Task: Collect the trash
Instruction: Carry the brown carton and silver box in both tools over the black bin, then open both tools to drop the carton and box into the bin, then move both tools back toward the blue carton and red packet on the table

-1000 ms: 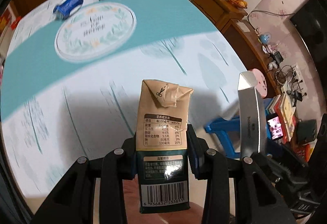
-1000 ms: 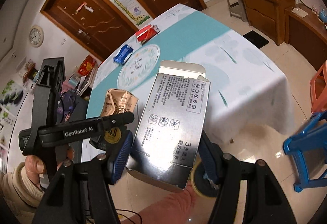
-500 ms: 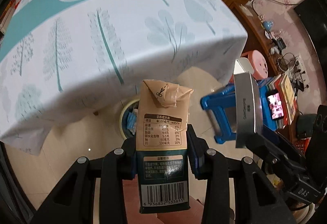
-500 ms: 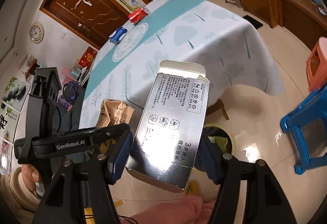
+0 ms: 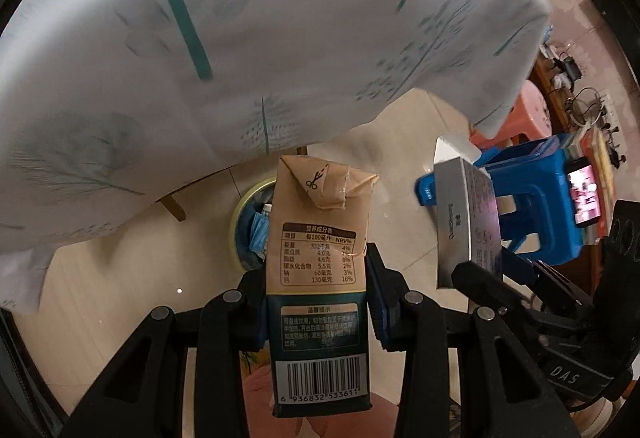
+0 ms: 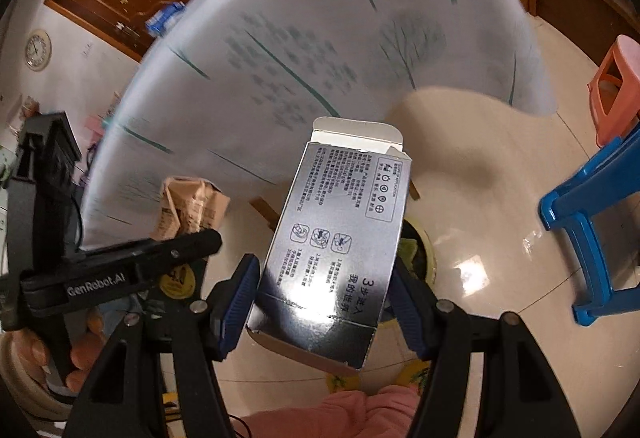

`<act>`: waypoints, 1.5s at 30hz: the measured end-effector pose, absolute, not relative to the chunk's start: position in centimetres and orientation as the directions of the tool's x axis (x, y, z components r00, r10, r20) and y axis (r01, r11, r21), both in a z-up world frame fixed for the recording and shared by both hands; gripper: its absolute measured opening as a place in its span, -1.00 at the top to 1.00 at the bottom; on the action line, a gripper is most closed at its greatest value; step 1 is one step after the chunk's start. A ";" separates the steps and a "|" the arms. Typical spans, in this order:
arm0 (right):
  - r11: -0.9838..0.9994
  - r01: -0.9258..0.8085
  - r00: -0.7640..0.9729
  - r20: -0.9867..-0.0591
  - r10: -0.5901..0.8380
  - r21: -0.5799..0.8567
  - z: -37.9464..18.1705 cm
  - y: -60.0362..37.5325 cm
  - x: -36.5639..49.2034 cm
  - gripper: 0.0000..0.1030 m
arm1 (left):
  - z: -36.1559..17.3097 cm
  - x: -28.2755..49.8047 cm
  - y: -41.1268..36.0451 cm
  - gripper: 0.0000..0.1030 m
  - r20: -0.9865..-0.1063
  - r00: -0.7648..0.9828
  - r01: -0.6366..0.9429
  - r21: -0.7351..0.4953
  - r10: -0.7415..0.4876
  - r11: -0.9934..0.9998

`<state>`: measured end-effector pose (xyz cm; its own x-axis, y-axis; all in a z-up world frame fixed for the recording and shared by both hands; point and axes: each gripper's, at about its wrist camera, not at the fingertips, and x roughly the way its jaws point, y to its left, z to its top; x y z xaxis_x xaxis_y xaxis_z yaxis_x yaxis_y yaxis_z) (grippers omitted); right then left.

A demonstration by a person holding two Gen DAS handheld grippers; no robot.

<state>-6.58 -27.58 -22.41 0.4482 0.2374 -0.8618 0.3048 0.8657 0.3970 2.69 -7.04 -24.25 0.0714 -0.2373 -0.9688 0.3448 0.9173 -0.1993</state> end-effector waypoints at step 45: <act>0.950 0.280 0.341 -0.940 0.033 0.135 -24.0 -21.5 -3.5 -0.53 | -20.8 -0.5 1.1 -0.94 -0.942 0.236 0.291 -0.164 -0.237 0.943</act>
<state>-3.48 -21.45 -23.96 0.3405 0.0335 -0.9396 0.2800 0.9504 0.1353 -0.47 1.10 -20.82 0.2358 -0.2371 -0.9424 0.2908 0.9426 -0.1644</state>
